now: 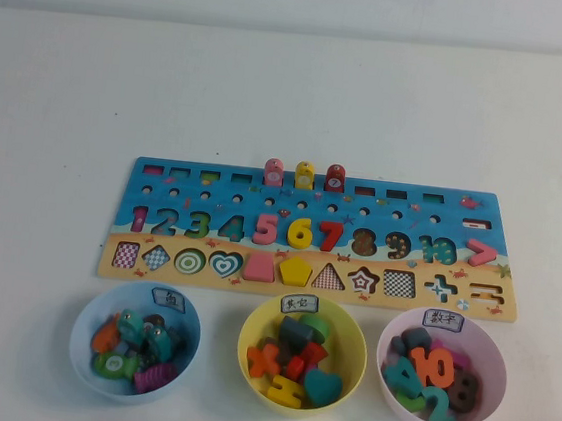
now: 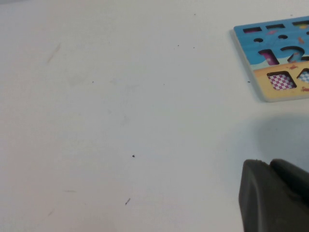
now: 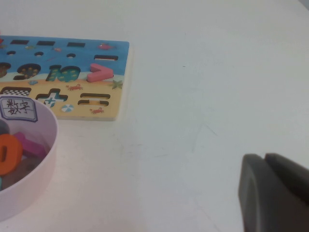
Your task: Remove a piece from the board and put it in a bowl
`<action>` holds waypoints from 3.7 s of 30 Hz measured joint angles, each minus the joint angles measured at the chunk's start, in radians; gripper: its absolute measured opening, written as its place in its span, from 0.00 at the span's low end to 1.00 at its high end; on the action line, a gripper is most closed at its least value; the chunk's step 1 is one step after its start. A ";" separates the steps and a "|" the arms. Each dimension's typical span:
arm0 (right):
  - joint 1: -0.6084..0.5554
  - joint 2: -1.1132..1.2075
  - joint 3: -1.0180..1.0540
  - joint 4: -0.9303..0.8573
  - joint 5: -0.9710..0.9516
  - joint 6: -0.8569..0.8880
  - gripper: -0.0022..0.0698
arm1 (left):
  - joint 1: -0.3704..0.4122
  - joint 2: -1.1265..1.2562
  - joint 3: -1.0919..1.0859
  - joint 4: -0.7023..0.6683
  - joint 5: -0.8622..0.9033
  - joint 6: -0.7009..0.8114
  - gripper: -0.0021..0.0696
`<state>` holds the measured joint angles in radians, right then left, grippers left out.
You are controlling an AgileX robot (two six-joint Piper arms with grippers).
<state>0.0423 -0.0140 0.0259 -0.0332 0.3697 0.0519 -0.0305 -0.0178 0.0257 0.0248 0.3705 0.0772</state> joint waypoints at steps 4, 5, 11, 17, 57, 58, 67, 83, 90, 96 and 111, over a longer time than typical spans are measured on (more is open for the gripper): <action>0.000 0.000 0.000 0.000 0.000 0.000 0.01 | 0.000 0.000 0.000 0.000 0.000 0.000 0.02; 0.000 0.000 0.000 0.000 0.000 0.000 0.01 | 0.000 0.000 0.000 0.000 0.000 0.000 0.02; 0.000 0.000 0.000 0.000 0.000 0.000 0.01 | 0.000 0.000 0.000 0.000 0.000 0.000 0.02; 0.000 0.000 0.000 0.000 0.000 0.000 0.01 | 0.000 0.000 0.000 0.000 0.000 0.000 0.02; 0.000 0.000 0.000 0.000 0.000 0.000 0.01 | 0.000 0.000 0.000 -0.006 0.000 0.000 0.02; 0.000 0.000 0.000 0.000 0.000 0.000 0.01 | 0.000 0.000 0.000 -0.006 0.000 0.000 0.02; 0.000 0.000 0.000 0.000 0.000 0.000 0.01 | 0.000 0.000 0.000 -0.025 0.000 0.000 0.02; 0.000 0.000 0.000 0.000 0.000 0.000 0.01 | 0.000 0.000 0.000 -0.587 -0.378 -0.274 0.02; 0.000 0.000 0.000 0.000 0.000 0.000 0.01 | 0.000 0.008 -0.057 -0.551 -0.125 -0.242 0.02; 0.000 0.000 0.000 0.000 0.000 0.000 0.01 | 0.000 0.201 -0.368 -0.433 0.231 -0.093 0.02; 0.000 0.000 0.000 0.000 0.000 0.000 0.01 | -0.008 0.962 -1.038 -0.205 0.730 0.155 0.02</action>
<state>0.0423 -0.0140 0.0259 -0.0332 0.3697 0.0519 -0.0382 0.9444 -1.0119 -0.1802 1.1001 0.2325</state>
